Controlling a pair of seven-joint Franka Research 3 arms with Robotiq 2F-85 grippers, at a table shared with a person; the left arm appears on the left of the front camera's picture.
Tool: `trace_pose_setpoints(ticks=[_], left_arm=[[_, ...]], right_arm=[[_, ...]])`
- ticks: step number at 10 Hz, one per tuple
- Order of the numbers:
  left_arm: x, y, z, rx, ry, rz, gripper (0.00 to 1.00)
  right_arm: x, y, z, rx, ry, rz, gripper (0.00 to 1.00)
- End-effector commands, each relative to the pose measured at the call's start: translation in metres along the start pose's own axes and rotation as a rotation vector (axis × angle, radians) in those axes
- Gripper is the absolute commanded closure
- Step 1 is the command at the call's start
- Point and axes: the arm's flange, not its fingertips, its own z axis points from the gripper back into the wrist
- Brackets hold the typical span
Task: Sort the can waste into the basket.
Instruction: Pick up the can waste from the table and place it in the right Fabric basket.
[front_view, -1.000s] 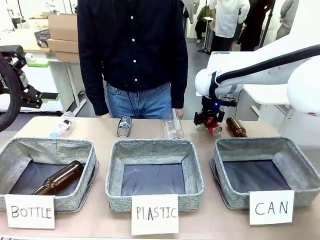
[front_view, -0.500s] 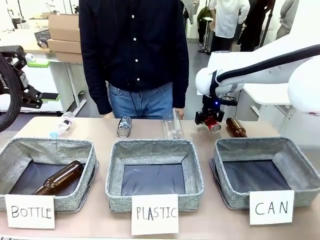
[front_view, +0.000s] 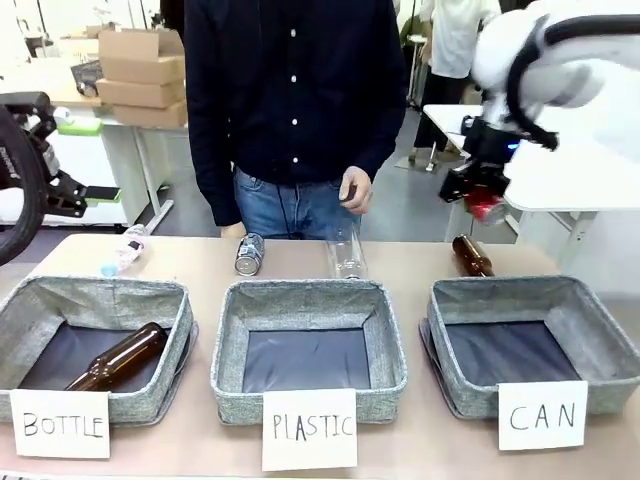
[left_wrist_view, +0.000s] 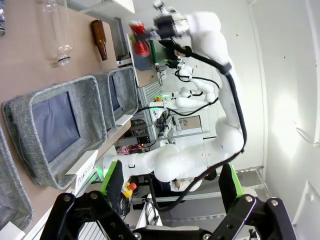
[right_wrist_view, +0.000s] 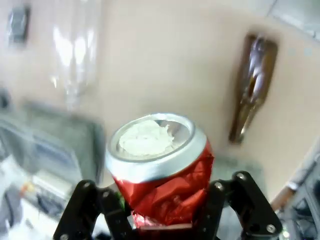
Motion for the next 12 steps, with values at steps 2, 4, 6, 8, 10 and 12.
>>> trace_pose_setpoints(ticks=[2, 4, 6, 8, 10, 12], left_arm=[[0.001, -0.001, -0.002, -0.029, -0.008, -0.020, 0.00], [0.001, -0.001, -0.002, -0.029, -0.008, -0.020, 0.00], [0.001, -0.001, -0.002, -0.029, -0.008, -0.020, 0.00], [0.001, -0.001, -0.002, -0.029, -0.008, -0.020, 0.00], [0.001, -0.001, -0.002, -0.029, -0.008, -0.020, 0.00], [0.001, -0.001, -0.002, -0.029, -0.008, -0.020, 0.00]], right_arm=[[-0.109, -0.030, -0.034, -0.023, 0.238, 0.222, 1.00], [-0.146, -0.035, -0.063, 0.004, 0.215, 0.346, 1.00], [-0.153, -0.038, -0.072, 0.026, 0.179, 0.366, 1.00], [-0.150, -0.039, -0.070, 0.020, 0.189, 0.365, 1.00], [-0.150, -0.037, -0.069, -0.006, 0.195, 0.386, 0.32], [-0.149, -0.037, -0.068, 0.012, 0.176, 0.364, 0.28]])
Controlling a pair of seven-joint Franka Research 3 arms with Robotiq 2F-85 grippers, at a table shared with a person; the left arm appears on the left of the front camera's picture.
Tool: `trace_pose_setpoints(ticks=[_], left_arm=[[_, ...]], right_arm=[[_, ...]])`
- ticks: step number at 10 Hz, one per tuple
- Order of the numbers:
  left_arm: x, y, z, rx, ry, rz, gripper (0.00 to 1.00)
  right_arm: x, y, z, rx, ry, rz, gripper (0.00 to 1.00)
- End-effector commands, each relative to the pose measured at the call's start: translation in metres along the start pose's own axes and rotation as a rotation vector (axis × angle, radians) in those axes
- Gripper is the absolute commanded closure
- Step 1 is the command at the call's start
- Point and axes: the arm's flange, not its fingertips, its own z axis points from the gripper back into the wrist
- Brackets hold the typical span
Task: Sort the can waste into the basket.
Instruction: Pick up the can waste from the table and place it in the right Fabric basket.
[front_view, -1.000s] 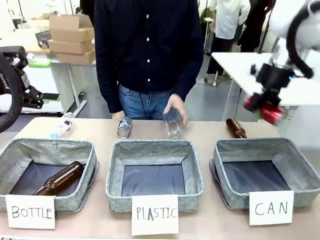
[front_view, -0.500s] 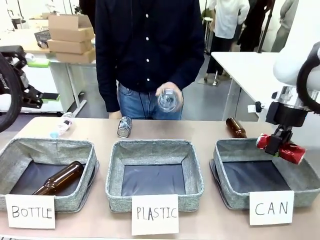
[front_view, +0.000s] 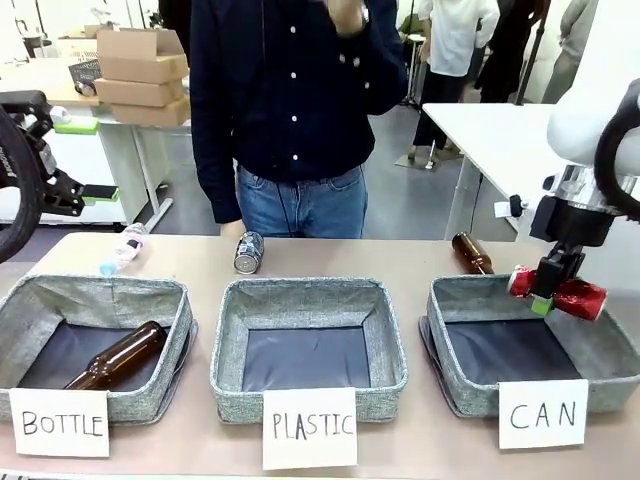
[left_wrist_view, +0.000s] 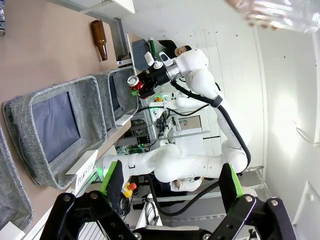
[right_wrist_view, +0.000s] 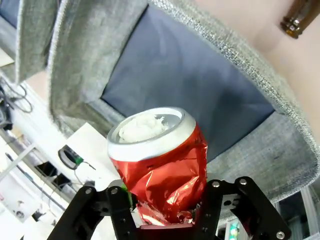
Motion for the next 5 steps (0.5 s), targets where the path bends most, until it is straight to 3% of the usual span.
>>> trace_pose_setpoints(ticks=[1, 5], left_arm=[[0.0012, -0.0007, -0.0017, -0.029, -0.008, -0.020, 0.00], [0.0012, -0.0007, -0.0017, -0.029, -0.008, -0.020, 0.00]], right_arm=[[-0.0028, -0.0016, 0.0037, 0.014, -0.046, -0.001, 0.00], [-0.0024, -0.0037, 0.0064, 0.049, -0.099, -0.015, 0.00]])
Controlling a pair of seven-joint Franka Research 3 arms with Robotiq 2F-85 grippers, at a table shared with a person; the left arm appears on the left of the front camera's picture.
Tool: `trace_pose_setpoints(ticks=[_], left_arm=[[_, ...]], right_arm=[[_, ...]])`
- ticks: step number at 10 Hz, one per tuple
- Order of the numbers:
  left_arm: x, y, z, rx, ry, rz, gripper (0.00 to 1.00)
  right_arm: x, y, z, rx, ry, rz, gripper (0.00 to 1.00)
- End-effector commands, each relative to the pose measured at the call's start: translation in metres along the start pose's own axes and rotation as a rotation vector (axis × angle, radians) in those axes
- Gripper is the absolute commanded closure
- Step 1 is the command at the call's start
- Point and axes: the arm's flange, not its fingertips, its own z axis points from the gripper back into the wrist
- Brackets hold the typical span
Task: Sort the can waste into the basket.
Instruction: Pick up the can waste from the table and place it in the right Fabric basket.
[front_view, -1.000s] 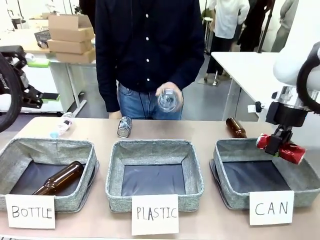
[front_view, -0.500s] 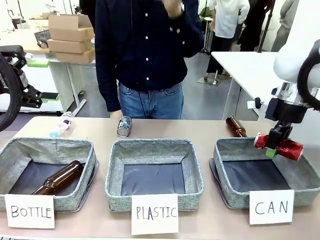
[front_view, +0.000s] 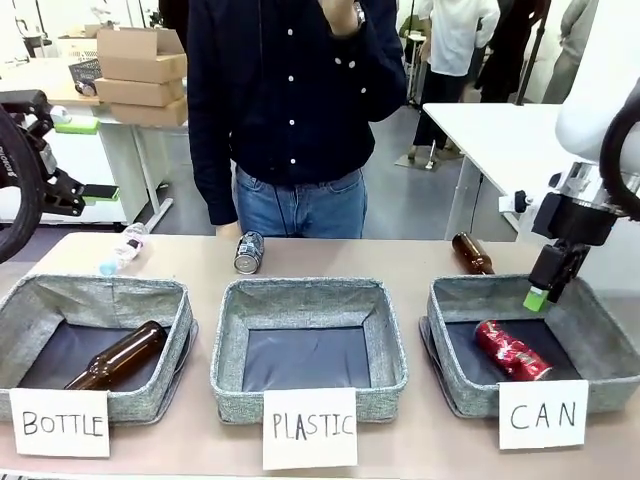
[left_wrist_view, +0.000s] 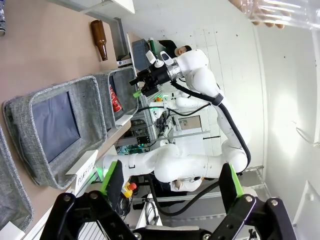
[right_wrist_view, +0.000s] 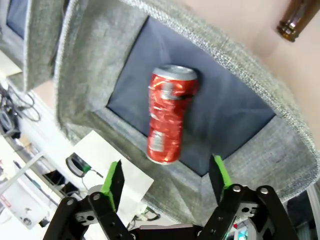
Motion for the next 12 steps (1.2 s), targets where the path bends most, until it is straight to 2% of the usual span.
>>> trace_pose_setpoints(ticks=[1, 2, 3, 4, 5, 6, 7, 8, 9, 12], left_arm=[[0.001, -0.001, -0.002, -0.029, -0.008, -0.020, 0.00], [0.001, -0.001, -0.002, -0.029, -0.008, -0.020, 0.00], [0.001, -0.001, -0.002, -0.029, -0.008, -0.020, 0.00], [0.001, -0.001, -0.002, -0.029, -0.008, -0.020, 0.00], [0.001, -0.001, -0.002, -0.029, -0.008, -0.020, 0.00], [0.001, -0.001, -0.002, -0.029, -0.008, -0.020, 0.00], [0.001, -0.001, -0.002, -0.029, -0.008, -0.020, 0.00], [0.001, -0.001, -0.002, -0.029, -0.008, -0.020, 0.00], [0.001, -0.001, -0.002, -0.029, -0.008, -0.020, 0.00], [0.001, -0.001, -0.002, -0.029, -0.008, -0.020, 0.00]], right_arm=[[0.001, 0.000, 0.005, 0.032, -0.054, 0.018, 0.00], [0.002, -0.003, 0.009, 0.071, -0.094, 0.001, 0.00], [0.001, -0.003, 0.021, 0.193, -0.259, -0.015, 0.00], [0.000, 0.003, 0.052, 0.556, -0.793, -0.127, 0.00], [-0.015, 0.013, 0.071, 0.964, -0.918, 0.027, 0.00], [-0.029, 0.016, 0.079, 1.216, -0.983, 0.131, 0.00], [-0.035, 0.015, 0.082, 1.317, -1.072, 0.165, 0.00], [-0.037, 0.009, 0.082, 1.359, -1.223, 0.018, 0.00], [-0.027, 0.022, 0.094, 0.610, -0.514, -0.044, 0.00], [-0.027, 0.022, 0.094, 0.610, -0.514, -0.044, 0.00]])
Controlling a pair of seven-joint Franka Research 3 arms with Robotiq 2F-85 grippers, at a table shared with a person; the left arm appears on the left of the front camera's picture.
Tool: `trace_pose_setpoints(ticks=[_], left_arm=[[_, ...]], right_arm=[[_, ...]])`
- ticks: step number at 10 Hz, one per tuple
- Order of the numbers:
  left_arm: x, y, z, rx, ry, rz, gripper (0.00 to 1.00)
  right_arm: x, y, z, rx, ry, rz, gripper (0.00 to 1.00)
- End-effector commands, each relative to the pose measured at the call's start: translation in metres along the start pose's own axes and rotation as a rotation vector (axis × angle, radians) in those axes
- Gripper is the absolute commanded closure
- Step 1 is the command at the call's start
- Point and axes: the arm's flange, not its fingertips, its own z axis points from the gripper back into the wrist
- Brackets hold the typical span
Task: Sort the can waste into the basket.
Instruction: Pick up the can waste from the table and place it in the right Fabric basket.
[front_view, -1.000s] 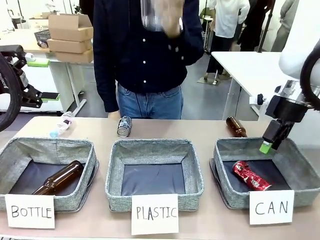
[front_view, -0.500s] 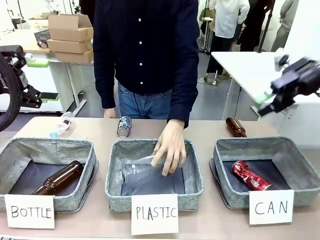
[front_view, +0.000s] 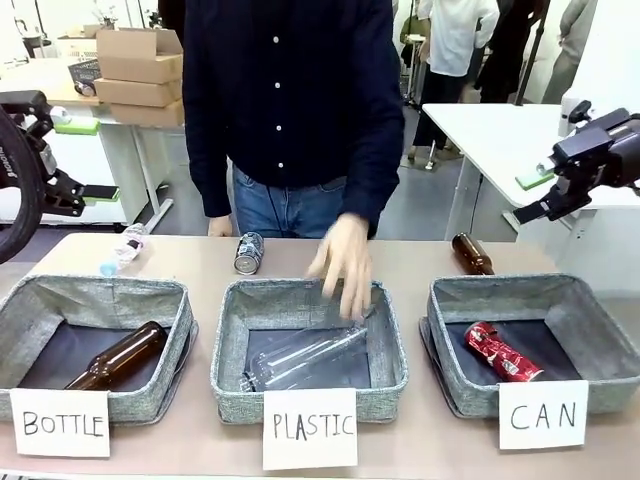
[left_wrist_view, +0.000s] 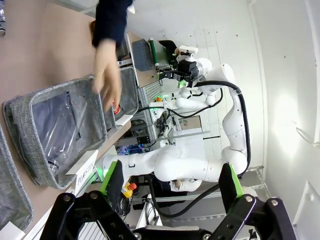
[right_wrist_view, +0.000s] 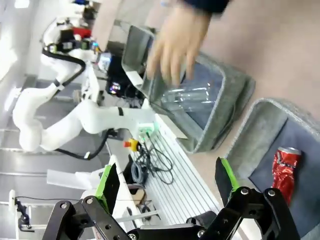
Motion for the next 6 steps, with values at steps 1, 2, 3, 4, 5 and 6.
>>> trace_pose_setpoints(ticks=[1, 2, 3, 4, 5, 6], left_arm=[[0.0012, -0.0007, -0.0016, -0.030, -0.008, -0.020, 0.00], [0.0012, -0.0007, -0.0016, -0.030, -0.008, -0.020, 0.00], [0.0012, -0.0007, -0.0016, -0.030, -0.008, -0.020, 0.00], [0.0012, -0.0007, -0.0016, -0.030, -0.008, -0.020, 0.00], [0.0012, -0.0007, -0.0016, -0.030, -0.008, -0.020, 0.00], [0.0012, -0.0007, -0.0016, -0.030, -0.008, -0.020, 0.00]], right_arm=[[0.0020, -0.0007, 0.0054, -0.033, 0.006, 0.010, 0.00], [0.0020, -0.0007, 0.0054, -0.033, 0.006, 0.010, 0.00], [0.0020, -0.0007, 0.0054, -0.033, 0.006, 0.010, 0.00], [0.0020, -0.0007, 0.0054, -0.033, 0.006, 0.010, 0.00], [0.0020, -0.0007, 0.0054, -0.033, 0.006, 0.010, 0.00], [0.0020, -0.0007, 0.0054, -0.033, 0.006, 0.010, 0.00]])
